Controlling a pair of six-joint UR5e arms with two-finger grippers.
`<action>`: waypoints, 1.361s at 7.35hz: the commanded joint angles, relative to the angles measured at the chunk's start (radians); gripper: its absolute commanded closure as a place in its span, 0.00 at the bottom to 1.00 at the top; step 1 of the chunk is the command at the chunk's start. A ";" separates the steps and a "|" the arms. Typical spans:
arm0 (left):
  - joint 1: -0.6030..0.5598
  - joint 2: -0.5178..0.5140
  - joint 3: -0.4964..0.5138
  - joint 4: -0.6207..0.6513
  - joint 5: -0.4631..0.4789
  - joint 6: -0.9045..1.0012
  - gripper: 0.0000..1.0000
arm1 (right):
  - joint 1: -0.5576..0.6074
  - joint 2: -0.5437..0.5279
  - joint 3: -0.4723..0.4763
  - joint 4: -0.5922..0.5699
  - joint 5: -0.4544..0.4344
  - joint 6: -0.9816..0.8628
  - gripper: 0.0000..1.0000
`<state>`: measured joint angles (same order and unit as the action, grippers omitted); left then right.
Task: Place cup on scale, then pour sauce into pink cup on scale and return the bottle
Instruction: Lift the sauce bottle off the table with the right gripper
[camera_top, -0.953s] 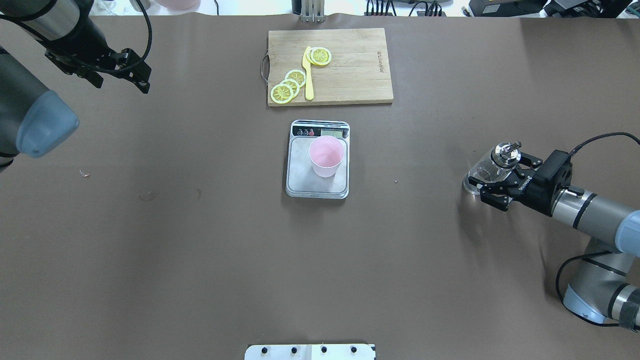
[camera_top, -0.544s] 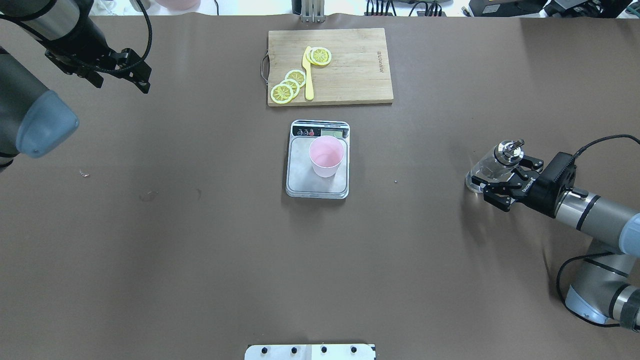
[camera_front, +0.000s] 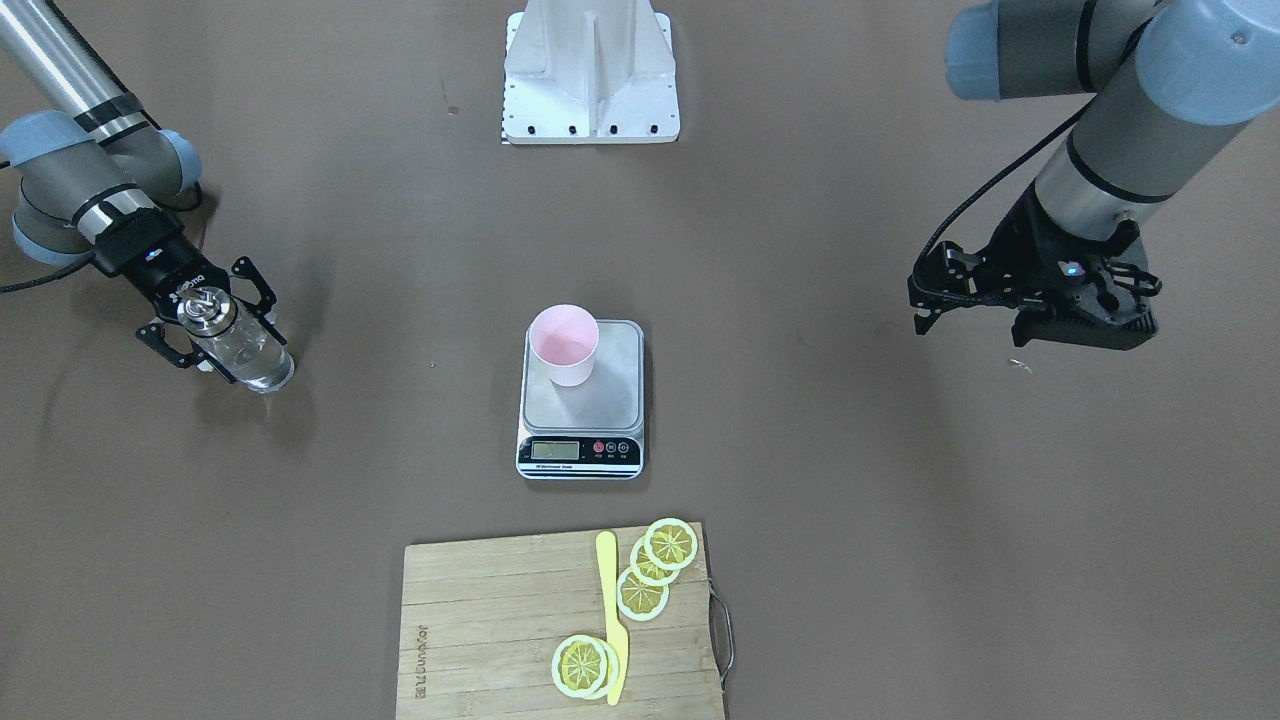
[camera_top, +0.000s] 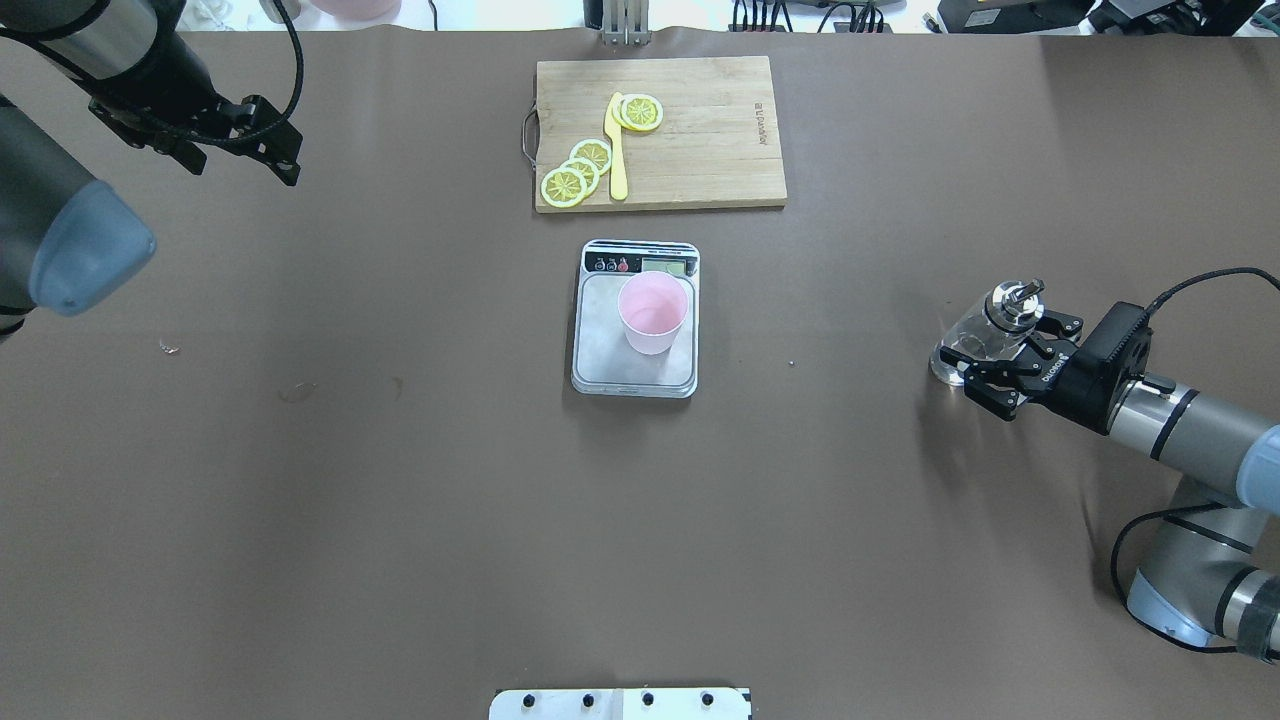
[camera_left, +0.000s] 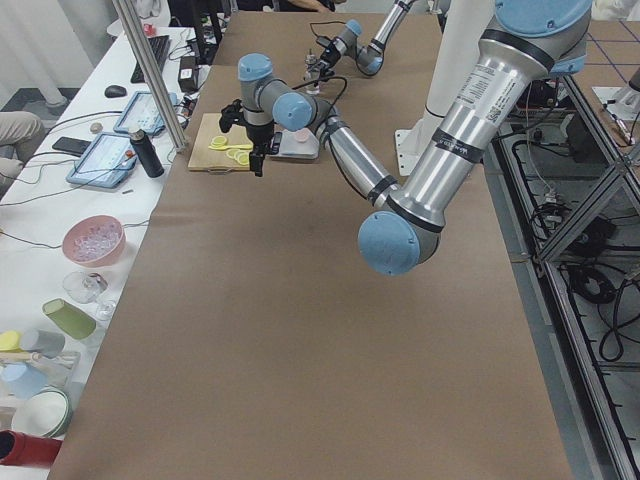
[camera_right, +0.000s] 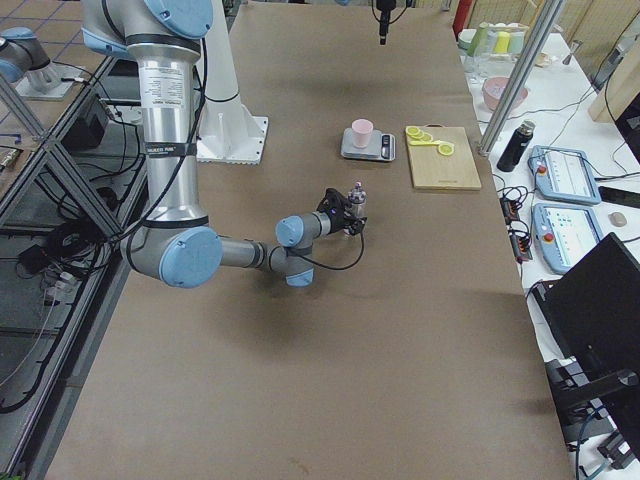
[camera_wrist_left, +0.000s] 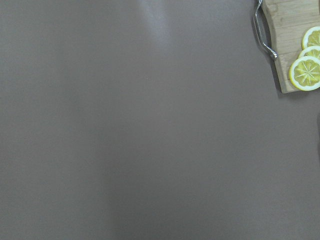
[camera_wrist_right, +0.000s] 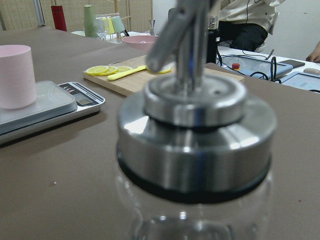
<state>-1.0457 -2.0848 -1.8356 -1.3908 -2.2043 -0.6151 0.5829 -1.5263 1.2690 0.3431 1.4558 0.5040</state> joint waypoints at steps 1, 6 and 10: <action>0.000 0.000 -0.004 0.003 0.000 0.000 0.02 | 0.000 0.003 0.006 -0.001 0.000 0.001 0.37; 0.000 0.000 -0.004 0.003 0.000 -0.002 0.02 | 0.009 -0.003 0.076 -0.115 0.006 0.038 0.73; 0.000 0.000 -0.004 0.003 0.000 0.000 0.02 | 0.038 -0.057 0.279 -0.370 0.011 0.022 0.78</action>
<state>-1.0461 -2.0847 -1.8394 -1.3882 -2.2043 -0.6152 0.6131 -1.5790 1.5168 0.0317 1.4661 0.5293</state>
